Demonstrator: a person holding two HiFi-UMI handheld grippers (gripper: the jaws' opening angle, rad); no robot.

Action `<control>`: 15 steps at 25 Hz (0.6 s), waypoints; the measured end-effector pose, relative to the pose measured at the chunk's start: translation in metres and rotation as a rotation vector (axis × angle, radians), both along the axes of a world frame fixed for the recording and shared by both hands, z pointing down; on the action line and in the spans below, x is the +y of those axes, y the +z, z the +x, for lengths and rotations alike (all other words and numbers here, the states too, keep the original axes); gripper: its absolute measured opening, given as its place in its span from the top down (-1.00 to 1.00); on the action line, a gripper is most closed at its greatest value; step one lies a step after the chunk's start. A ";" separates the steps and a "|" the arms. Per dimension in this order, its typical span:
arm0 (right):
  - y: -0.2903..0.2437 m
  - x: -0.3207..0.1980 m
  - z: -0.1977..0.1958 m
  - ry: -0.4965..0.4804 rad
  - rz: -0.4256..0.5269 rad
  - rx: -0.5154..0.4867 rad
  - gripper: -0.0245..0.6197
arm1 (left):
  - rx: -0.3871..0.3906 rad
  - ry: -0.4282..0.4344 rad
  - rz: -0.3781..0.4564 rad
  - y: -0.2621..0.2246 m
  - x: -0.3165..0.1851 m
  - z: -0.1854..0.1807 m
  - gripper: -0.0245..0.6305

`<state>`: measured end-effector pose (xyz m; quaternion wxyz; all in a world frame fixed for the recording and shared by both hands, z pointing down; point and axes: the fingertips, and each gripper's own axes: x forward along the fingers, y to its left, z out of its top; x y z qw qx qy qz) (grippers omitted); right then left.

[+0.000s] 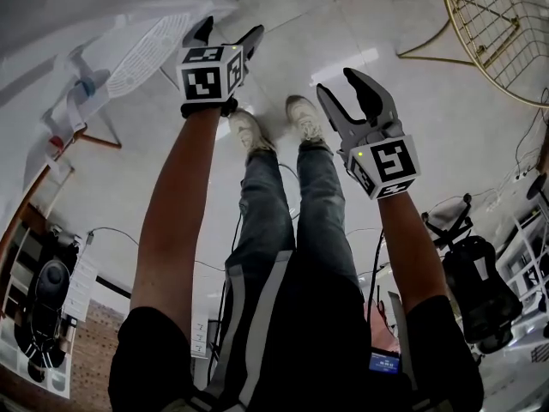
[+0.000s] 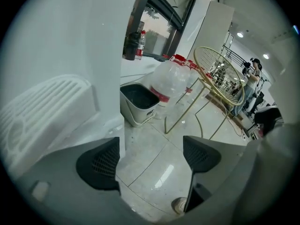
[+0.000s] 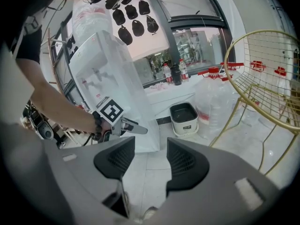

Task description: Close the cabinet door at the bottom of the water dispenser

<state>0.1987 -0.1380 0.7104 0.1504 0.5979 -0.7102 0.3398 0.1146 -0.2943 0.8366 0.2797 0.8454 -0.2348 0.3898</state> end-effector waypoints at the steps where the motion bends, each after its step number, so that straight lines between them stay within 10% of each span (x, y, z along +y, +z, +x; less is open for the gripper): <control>1: -0.001 0.001 0.002 0.003 0.001 0.001 0.27 | -0.002 -0.002 0.004 0.000 -0.002 0.000 -0.38; 15: -0.035 0.009 -0.001 0.012 0.035 0.007 0.28 | 0.058 -0.029 -0.013 -0.046 0.020 -0.010 -0.39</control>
